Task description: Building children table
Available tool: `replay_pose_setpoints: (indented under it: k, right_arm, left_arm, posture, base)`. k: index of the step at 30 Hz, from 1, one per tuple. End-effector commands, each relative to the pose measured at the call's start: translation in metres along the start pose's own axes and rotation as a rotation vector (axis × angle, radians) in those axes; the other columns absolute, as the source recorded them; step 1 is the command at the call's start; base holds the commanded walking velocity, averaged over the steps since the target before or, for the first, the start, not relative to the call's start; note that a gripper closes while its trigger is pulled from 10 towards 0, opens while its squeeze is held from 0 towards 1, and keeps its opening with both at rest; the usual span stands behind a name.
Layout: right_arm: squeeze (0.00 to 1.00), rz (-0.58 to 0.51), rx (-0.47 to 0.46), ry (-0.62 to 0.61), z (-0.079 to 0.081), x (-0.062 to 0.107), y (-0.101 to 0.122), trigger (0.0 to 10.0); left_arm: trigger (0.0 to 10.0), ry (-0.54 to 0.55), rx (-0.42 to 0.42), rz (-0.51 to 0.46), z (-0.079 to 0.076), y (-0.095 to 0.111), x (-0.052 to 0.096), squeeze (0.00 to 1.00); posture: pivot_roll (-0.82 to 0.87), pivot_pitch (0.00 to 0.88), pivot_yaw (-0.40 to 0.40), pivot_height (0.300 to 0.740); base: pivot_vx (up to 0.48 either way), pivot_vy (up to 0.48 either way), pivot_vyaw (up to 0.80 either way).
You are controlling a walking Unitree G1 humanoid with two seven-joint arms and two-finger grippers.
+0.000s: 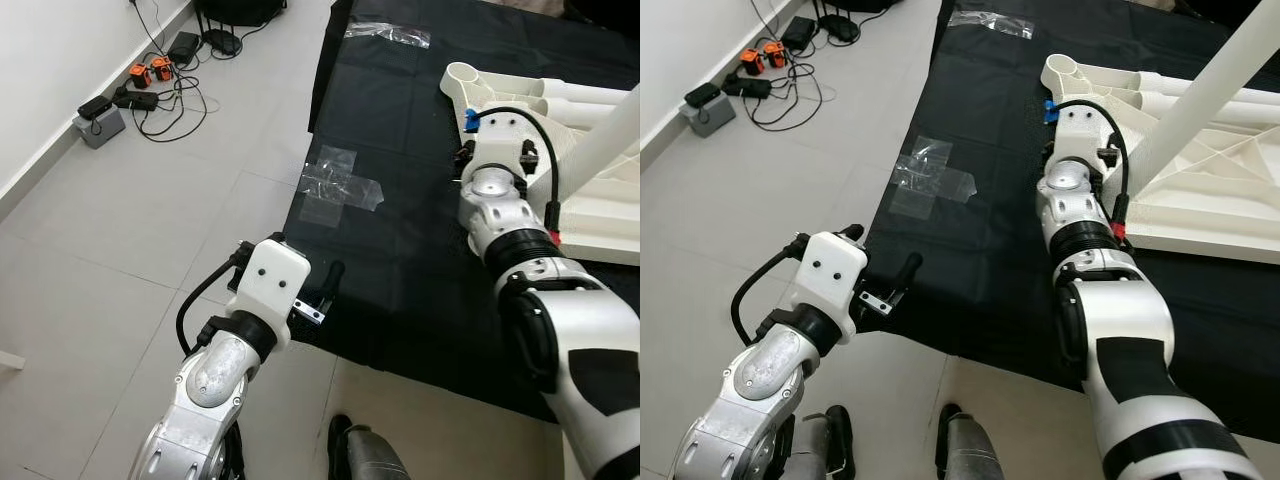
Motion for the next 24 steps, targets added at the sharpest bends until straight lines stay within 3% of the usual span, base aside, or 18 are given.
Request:
replay_pose_setpoints:
  k: [1,3,5,8,11,12,14,18,19,20,21,22,24]
  right_arm:
    - [0.00,-0.004,0.033,-0.109,-0.034,-0.007,-0.008,10.0]
    - [0.00,-0.004,0.033,-0.109,-0.034,-0.007,-0.008,10.0]
    - [0.00,-0.023,0.101,-0.181,-0.063,-0.009,-0.019,10.0]
    - [0.00,-0.023,0.101,-0.181,-0.063,-0.009,-0.019,10.0]
    - [0.00,-0.035,0.235,-0.220,-0.111,-0.004,-0.051,10.0]
    - [0.00,-0.035,0.235,-0.220,-0.111,-0.004,-0.051,10.0]
    - [0.00,-0.025,0.343,-0.231,-0.138,0.000,-0.069,10.0]
    - [0.00,-0.012,0.372,-0.255,-0.153,0.003,-0.078,10.0]
    - [0.00,-0.012,0.372,-0.255,-0.153,0.003,-0.078,10.0]
    - [0.00,-0.014,0.290,-0.231,-0.146,0.004,-0.077,10.0]
    - [0.00,-0.059,0.169,-0.163,-0.125,0.004,-0.066,10.0]
    - [0.00,-0.059,0.169,-0.163,-0.125,0.004,-0.066,10.0]
    - [0.00,-0.155,-0.012,-0.022,-0.081,0.005,-0.031,10.0]
  left_arm:
    - [10.0,-0.009,-0.001,0.018,-0.001,-0.007,0.000,0.00]
    - [10.0,-0.009,-0.001,0.018,-0.001,-0.007,0.000,0.00]
    - [10.0,-0.012,-0.004,0.014,-0.002,-0.007,-0.002,0.00]
    - [10.0,-0.012,-0.004,0.014,-0.002,-0.007,-0.002,0.00]
    - [10.0,-0.018,-0.001,0.008,-0.003,-0.007,-0.003,0.00]
    - [10.0,-0.018,-0.001,0.008,-0.003,-0.007,-0.003,0.00]
    - [10.0,-0.026,-0.001,0.008,-0.005,-0.008,-0.003,0.00]
    - [10.0,-0.041,-0.003,0.005,-0.009,-0.007,-0.002,0.00]
    - [10.0,-0.041,-0.003,0.005,-0.009,-0.007,-0.002,0.00]
    - [10.0,-0.050,-0.004,0.001,-0.011,-0.007,-0.002,0.00]
    - [10.0,-0.055,-0.003,-0.001,-0.013,-0.007,-0.002,0.00]
    - [10.0,-0.055,-0.003,-0.001,-0.013,-0.007,-0.002,0.00]
    - [10.0,-0.058,-0.001,-0.001,-0.014,-0.007,-0.003,0.00]
  posture:
    - [0.03,0.240,-0.086,0.740]
    - [0.03,0.240,-0.086,0.740]
    - [0.03,0.240,-0.085,0.740]
    - [0.03,0.240,-0.085,0.740]
    - [0.01,0.258,-0.064,0.740]
    - [0.01,0.258,-0.064,0.740]
    - [0.02,0.225,-0.071,0.740]
    - [0.02,0.196,-0.070,0.740]
    - [0.02,0.196,-0.070,0.740]
    - [0.02,0.185,-0.071,0.740]
    - [0.02,0.202,-0.061,0.740]
    - [0.02,0.202,-0.061,0.740]
    - [0.03,0.202,-0.069,0.740]
  base:
    - [0.000,0.000,0.00]
    - [0.000,0.000,0.00]
    - [0.000,0.000,0.00]
    - [0.000,0.000,0.00]
    - [0.000,0.000,0.00]
    - [0.000,0.000,0.00]
    - [0.000,0.000,0.00]
    - [0.000,0.000,0.00]
    - [0.000,0.000,0.00]
    - [0.000,0.000,0.00]
    - [0.000,0.000,0.00]
    - [0.000,0.000,0.00]
    - [0.000,0.000,0.00]
Point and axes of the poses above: a point about 5 cm out from each wrist's last joint towards the gripper, its own x axis pointing back from the gripper into the wrist, its own y axis along the axis of the wrist's last joint, z = x × y, the point moved 4 cm from there along -x, pointing out of the wrist towards the gripper, and after that the axes turned 8 degrees about -x, right-handed, at the moved point
